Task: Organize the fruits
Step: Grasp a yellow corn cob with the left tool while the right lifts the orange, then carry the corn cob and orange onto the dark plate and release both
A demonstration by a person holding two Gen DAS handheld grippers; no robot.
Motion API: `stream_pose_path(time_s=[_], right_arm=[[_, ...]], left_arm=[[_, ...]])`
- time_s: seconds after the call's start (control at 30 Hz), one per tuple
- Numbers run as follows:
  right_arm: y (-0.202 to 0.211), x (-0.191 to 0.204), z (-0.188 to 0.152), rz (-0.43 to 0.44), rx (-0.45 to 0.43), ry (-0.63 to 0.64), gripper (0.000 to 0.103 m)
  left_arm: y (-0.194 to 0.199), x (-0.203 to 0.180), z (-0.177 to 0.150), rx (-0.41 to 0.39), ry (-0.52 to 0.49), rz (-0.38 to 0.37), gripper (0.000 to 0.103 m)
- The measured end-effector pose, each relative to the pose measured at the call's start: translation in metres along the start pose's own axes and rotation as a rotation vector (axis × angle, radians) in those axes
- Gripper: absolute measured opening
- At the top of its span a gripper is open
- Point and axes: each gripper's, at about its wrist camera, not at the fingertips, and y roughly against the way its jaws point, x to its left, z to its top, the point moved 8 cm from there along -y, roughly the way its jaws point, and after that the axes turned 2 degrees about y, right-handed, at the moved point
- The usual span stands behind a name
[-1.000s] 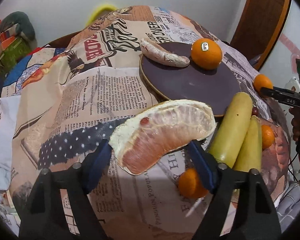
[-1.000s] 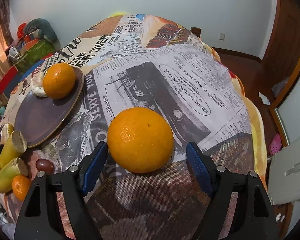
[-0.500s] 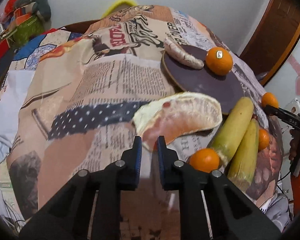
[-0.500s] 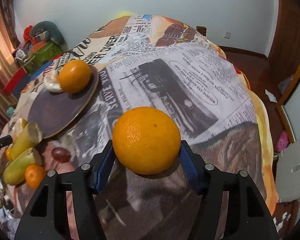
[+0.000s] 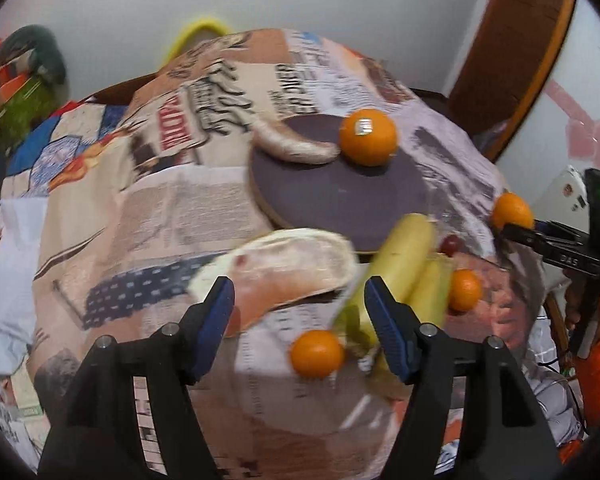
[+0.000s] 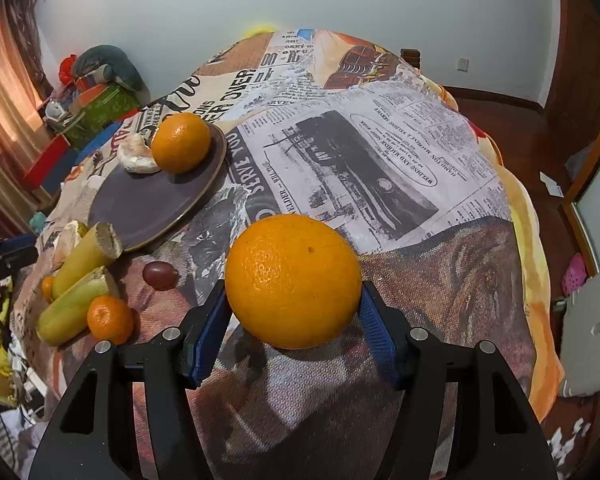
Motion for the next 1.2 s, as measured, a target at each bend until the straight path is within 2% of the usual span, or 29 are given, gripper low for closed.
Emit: stream_pose_path(time_s=[0.3,0.47,0.6,0.67,0.73,0.97,1.2], right_arm=[[0.004,0.009,-0.006,0.028,-0.002,0.011,0.060],[0.005,0.014,-0.009,0.051,-0.005,0.009,0.060],[0.007,0.017,-0.010,0.067,-0.007,0.008,0.060],[0.008,0.018,-0.010,0.072,-0.010,0.012,0.060],[0.008,0.020,-0.010,0.076,-0.013,0.016,0.060],[0.009,0.028,-0.007,0.090,-0.021,0.026,0.060],[0.018,0.035,0.000,0.096,-0.048,0.034,0.060]], left_arm=[[-0.019,-0.062,0.022,-0.007,-0.123,-0.063,0.064],[-0.045,-0.087,0.027,0.053,-0.219,-0.048,0.063],[-0.064,-0.090,0.027,0.100,-0.253,-0.029,0.063],[-0.069,-0.090,0.026,0.103,-0.254,-0.028,0.051],[-0.074,-0.089,0.025,0.109,-0.234,-0.052,0.044],[-0.067,-0.087,0.028,0.066,-0.218,-0.025,0.043],[-0.011,-0.083,0.046,-0.061,-0.197,-0.041,0.040]])
